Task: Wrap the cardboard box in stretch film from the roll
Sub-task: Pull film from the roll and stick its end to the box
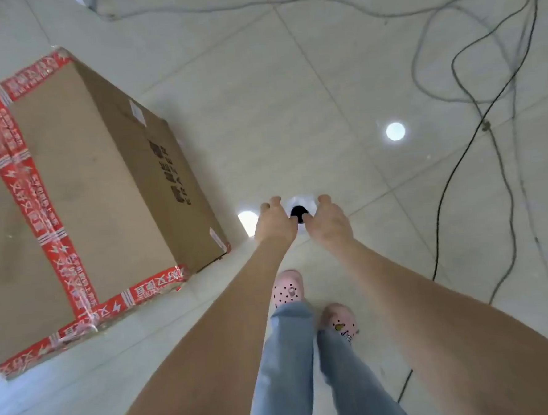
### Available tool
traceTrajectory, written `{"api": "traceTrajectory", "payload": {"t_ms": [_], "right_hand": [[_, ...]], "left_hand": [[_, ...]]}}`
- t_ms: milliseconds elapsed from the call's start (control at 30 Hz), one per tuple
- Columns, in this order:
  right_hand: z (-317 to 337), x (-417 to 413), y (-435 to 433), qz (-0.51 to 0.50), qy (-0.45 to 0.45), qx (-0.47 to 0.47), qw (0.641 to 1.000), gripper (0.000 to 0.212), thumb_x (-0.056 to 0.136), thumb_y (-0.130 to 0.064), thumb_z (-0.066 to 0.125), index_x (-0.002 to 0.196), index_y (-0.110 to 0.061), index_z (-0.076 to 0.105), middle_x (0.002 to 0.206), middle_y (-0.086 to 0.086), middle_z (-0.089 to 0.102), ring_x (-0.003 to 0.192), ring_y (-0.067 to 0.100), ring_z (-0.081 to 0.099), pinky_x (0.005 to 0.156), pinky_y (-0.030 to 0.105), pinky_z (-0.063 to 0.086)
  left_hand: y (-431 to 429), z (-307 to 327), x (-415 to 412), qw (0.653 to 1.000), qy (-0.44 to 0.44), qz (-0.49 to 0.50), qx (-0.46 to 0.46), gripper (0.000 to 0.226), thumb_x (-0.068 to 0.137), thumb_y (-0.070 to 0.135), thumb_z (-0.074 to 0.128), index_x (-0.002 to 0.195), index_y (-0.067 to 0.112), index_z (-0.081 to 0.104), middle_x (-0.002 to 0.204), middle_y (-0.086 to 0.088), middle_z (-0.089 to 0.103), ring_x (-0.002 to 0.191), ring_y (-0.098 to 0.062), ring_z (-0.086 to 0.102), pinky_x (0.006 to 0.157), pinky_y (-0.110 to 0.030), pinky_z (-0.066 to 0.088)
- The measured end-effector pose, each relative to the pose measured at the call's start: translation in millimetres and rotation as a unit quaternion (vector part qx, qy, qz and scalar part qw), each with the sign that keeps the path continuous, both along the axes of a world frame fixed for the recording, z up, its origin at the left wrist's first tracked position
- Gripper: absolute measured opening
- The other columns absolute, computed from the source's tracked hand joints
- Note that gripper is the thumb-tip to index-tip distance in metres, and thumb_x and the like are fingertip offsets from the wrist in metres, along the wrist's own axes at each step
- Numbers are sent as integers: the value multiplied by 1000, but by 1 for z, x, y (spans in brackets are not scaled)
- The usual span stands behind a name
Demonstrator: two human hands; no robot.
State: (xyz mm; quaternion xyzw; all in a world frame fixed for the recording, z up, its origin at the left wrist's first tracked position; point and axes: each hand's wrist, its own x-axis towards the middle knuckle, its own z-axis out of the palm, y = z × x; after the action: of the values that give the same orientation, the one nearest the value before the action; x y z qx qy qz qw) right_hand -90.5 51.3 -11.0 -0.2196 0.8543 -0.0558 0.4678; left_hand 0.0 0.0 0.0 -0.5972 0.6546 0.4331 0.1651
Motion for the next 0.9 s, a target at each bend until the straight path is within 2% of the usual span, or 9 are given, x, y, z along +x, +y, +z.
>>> {"api": "traceTrajectory", "payload": {"t_ms": [67,167,267,333,400,533,767,900], "right_hand": [[-20,2,-3,-23,0,7,1000,48,93,-35,51,133,-13,35,123,13,53,110,33,55,75,33,39],[-45,6,-1,-33,-21,22,999,44,92,-35,51,127,-12,38,113,13,57,94,30,59,69,32,42],[-61,10,3,-71,-43,5,997,33,91,-28,48,120,-13,41,93,6,60,74,30,67,73,39,55],[-69,11,3,-109,-50,-21,993,27,92,-22,45,117,-12,43,77,-1,52,54,24,65,70,40,58],[-71,14,7,-125,-37,-37,991,23,91,-18,44,112,-9,46,77,-1,52,45,19,61,65,37,58],[-69,24,30,-138,-24,-52,989,18,91,-17,44,107,-9,47,91,6,60,43,17,60,61,32,55],[-58,56,90,-137,-52,-87,985,11,89,-15,45,100,-12,46,88,4,56,43,17,60,54,30,54],[-58,77,117,-109,-64,-92,988,19,90,-17,45,106,-7,49,91,6,59,52,24,64,63,35,56]], "left_hand": [[-2,-20,-2,1000,-8,9,9,60,95,26,51,147,11,24,141,-14,38,122,-31,48,92,-36,42],[-2,-48,-2,999,-28,9,31,58,95,29,48,147,16,25,137,-12,45,123,-30,47,90,-36,41],[2,-66,-2,999,-12,19,25,46,94,26,46,139,21,37,121,-9,58,105,-30,59,79,-32,46],[4,-72,-1,997,20,69,25,40,92,19,47,132,22,45,108,-10,65,90,-31,66,78,-36,54],[10,-71,-1,993,38,109,16,38,88,12,47,125,19,50,100,-13,67,84,-34,67,75,-43,57],[33,-66,6,993,28,112,-7,36,86,11,50,121,18,52,95,-14,68,82,-34,68,73,-43,57],[99,-59,42,988,28,144,-54,30,85,15,53,115,17,54,92,-12,70,82,-32,68,75,-41,56],[128,-61,63,981,29,182,-62,27,84,13,54,111,15,55,91,-14,69,80,-33,68,74,-43,56]]}}
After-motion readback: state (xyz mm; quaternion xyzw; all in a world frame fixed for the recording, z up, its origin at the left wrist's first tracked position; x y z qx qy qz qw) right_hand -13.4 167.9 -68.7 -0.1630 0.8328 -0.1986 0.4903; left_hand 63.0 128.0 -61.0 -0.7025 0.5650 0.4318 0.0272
